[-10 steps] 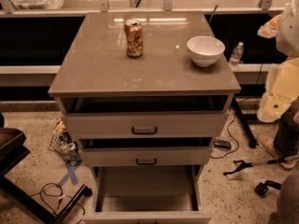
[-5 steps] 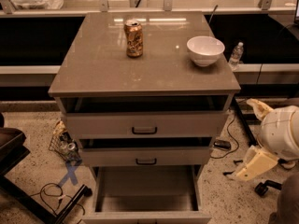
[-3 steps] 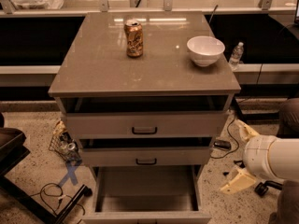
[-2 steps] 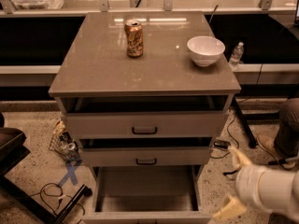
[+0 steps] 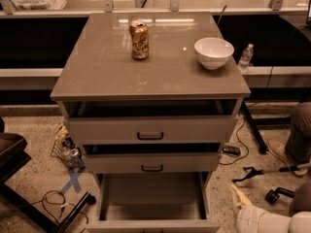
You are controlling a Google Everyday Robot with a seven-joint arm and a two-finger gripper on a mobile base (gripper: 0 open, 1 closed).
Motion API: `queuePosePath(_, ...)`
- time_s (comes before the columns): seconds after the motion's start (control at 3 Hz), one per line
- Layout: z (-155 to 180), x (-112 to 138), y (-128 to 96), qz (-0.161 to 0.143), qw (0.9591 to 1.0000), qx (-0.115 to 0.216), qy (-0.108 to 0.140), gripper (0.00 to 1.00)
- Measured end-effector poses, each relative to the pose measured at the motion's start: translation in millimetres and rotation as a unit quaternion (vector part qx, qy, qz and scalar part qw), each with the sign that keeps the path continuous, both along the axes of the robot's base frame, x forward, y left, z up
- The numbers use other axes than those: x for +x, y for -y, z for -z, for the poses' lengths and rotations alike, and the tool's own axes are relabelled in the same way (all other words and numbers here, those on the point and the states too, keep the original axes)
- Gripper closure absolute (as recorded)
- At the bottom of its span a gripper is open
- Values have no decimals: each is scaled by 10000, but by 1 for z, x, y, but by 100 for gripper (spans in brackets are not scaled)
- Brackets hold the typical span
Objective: Close bottom drawer
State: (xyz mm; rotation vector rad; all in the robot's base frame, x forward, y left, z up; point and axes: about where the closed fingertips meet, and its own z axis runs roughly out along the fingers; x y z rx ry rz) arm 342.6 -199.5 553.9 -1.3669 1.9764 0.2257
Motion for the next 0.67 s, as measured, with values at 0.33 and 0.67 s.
queuePosePath(0.33,50,-2,-3,-138,9996,261,56,0)
queuePosePath(0.67,111,-8,-11,-234,9983,517,137,0)
